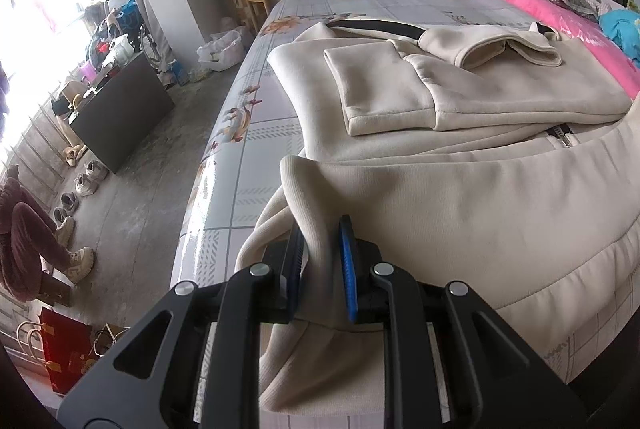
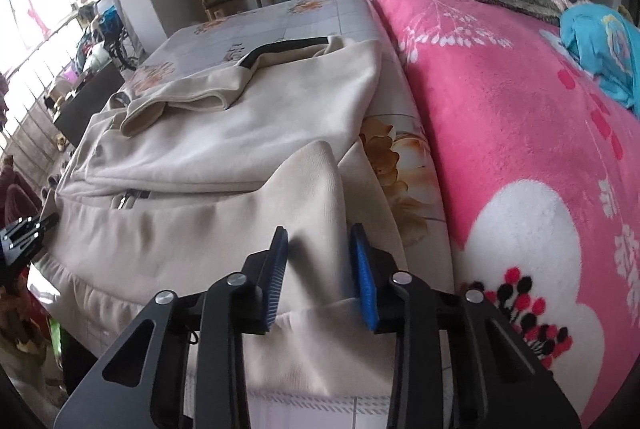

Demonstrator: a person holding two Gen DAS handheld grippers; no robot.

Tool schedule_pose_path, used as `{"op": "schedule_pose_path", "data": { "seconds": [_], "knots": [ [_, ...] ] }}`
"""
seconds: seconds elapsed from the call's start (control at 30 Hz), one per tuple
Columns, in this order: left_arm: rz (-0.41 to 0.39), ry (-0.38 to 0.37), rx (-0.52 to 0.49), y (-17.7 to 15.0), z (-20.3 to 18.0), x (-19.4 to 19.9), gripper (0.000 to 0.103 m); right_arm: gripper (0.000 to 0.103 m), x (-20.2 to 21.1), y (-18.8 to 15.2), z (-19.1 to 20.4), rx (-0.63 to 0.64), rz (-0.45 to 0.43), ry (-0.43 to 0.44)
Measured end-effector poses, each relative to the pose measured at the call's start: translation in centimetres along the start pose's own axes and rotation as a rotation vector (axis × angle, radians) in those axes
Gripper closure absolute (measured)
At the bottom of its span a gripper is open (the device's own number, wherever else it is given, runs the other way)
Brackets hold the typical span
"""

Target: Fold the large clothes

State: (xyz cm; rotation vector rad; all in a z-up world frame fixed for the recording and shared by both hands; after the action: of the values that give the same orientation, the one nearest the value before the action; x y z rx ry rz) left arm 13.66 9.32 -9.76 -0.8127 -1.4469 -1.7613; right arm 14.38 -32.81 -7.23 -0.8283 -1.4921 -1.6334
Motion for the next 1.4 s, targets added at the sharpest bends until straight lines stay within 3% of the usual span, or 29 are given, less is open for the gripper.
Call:
{"op": "schedule_pose_path", "data": {
  "seconds": [0.23,0.43,0.67,1.4],
  "knots": [
    [0.008,0.008,0.003,0.1,0.0,0.0,0.086,0.074,-2.2,0.6,-0.1,0.045,0.019,-0.084],
    [0.013,0.011,0.003,0.1,0.0,0.0,0.086,0.082,-1.7,0.6,0.6,0.106,0.009,-0.149],
    [0.018,0.007,0.008,0.0,0.0,0.0,0.086,0.083,-2.0,0.6,1.3,0.172,0.007,-0.230],
    [0.020,0.010,0.004,-0.1,0.1,-0.1,0.086,0.083,-2.3,0.5,1.5,0.183,0.020,-0.248]
  ]
}}
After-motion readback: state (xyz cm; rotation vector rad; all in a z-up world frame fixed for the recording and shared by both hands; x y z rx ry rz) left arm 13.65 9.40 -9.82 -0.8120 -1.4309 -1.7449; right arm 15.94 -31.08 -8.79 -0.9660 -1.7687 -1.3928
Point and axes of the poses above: each gripper's, at about its wrist camera, not at the fingertips, and x roughly against the way its jaws point, z to its left, y to its top, the point moved 6 cm from there along -x, roughly the way its jaws point, and after that the axes turned 5 degrees about z, right-handed, at the moved point
